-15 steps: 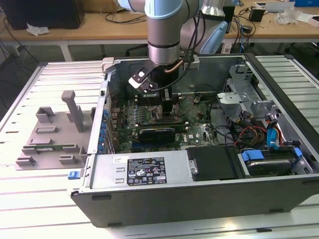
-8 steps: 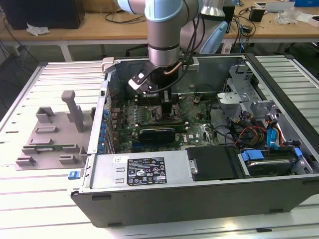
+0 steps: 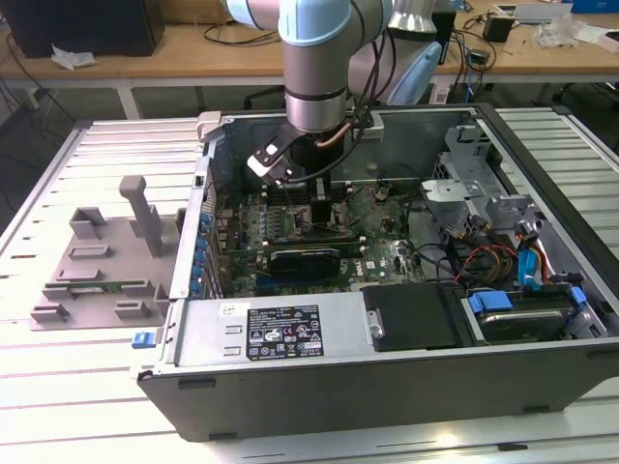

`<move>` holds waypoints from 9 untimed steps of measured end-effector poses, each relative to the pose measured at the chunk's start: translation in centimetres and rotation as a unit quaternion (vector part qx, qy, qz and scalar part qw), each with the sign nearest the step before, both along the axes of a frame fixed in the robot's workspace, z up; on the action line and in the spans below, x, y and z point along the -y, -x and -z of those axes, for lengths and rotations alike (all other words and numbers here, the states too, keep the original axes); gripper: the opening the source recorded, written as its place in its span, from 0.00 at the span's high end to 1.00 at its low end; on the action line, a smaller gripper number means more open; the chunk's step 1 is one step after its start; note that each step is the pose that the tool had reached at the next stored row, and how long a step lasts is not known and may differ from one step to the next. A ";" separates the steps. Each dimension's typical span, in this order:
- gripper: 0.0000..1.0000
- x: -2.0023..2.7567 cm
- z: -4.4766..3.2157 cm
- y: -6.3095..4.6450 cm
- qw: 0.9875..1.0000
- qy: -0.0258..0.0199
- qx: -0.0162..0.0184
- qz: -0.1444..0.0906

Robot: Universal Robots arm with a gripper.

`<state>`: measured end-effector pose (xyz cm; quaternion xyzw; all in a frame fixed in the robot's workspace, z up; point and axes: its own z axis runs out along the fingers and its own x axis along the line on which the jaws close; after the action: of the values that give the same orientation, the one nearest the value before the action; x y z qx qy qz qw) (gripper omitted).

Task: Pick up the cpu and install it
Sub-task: 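Place the cpu into insertion slot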

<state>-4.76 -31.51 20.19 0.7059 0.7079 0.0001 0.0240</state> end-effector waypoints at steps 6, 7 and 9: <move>0.45 -0.18 0.12 0.0 1.000 0.000 0.000 -0.012; 0.45 -0.19 0.14 0.0 1.000 0.000 0.000 -0.014; 0.45 -0.21 0.23 0.0 1.000 0.000 0.000 -0.017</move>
<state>-4.76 -31.30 19.96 0.6939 0.7197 0.0005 0.0239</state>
